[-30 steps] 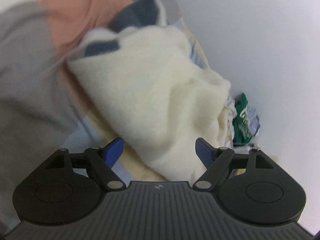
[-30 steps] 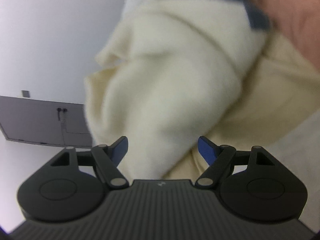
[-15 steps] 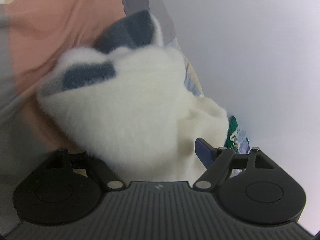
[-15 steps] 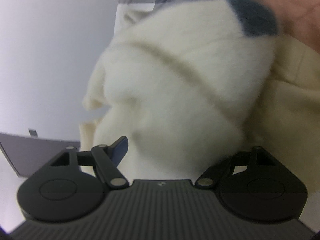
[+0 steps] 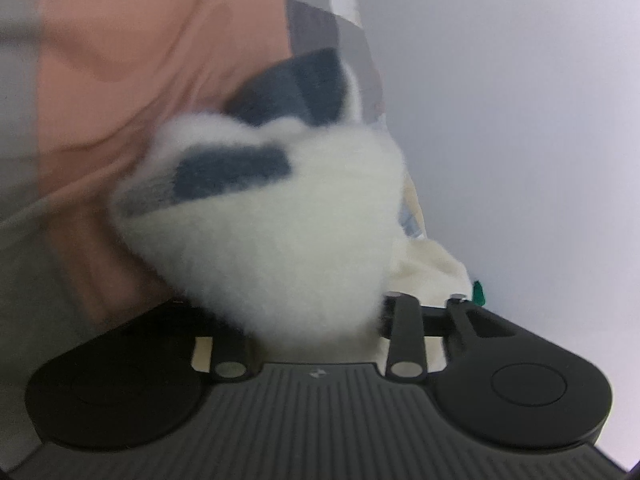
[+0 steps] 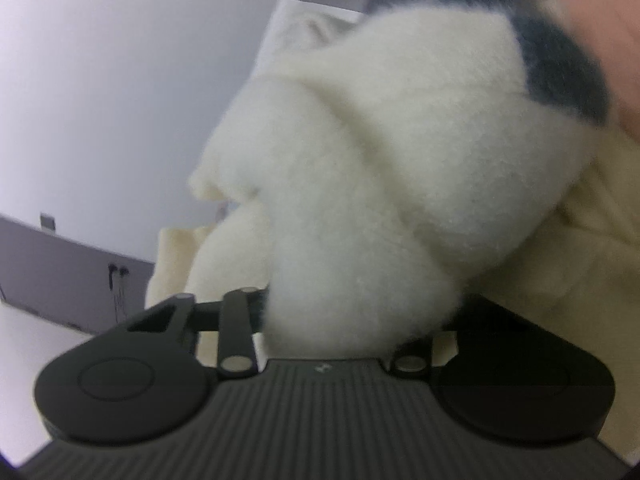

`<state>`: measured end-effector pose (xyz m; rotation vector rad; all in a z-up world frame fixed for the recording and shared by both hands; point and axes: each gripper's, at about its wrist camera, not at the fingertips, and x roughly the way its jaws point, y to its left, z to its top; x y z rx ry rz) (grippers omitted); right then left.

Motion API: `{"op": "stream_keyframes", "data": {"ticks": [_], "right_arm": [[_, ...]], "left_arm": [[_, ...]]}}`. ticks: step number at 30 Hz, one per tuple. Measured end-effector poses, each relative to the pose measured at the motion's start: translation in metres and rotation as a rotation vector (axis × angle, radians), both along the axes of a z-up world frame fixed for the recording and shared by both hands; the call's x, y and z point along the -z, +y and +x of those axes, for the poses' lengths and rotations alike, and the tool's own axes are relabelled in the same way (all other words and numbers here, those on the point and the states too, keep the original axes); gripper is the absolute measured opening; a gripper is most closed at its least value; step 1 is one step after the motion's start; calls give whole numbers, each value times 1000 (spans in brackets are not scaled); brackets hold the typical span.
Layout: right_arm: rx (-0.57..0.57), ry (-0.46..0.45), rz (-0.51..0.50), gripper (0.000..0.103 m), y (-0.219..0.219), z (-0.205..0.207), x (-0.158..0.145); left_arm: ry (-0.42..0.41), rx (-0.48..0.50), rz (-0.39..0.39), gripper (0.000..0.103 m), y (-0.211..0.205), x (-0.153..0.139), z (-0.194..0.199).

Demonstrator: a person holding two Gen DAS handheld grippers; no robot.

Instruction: Fold large clothes

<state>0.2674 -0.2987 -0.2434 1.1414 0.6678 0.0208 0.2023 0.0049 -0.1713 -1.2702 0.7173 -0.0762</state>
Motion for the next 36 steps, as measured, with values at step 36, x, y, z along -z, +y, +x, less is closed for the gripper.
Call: {"op": "stream_keyframes", "data": {"ticks": [36], "right_arm": [[122, -372, -127, 38, -187, -71, -171]], "left_arm": [[-349, 377, 144, 33, -249, -214, 48]]}}
